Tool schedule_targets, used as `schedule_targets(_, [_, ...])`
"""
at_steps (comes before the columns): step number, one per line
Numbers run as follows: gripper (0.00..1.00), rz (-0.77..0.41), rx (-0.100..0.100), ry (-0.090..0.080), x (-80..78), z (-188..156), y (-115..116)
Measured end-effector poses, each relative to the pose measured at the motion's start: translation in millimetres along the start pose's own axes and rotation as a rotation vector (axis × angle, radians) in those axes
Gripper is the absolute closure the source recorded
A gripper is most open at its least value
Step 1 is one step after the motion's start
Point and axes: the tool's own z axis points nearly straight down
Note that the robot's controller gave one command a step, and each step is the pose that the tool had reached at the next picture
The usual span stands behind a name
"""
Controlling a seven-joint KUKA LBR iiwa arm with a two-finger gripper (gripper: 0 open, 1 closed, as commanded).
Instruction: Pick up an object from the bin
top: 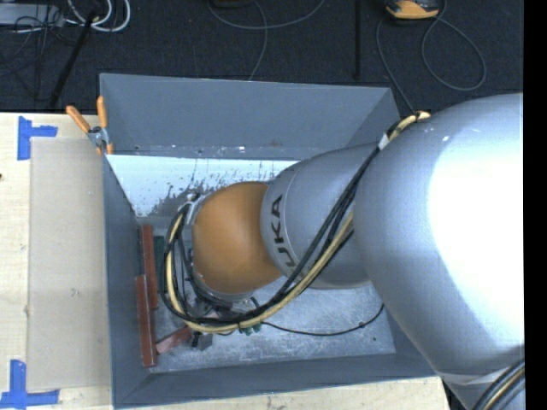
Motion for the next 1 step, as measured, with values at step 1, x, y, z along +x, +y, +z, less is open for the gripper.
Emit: schedule_targets(1, [1.00, -0.046, 0.002, -0.010, -11.5, -141.1, -12.7])
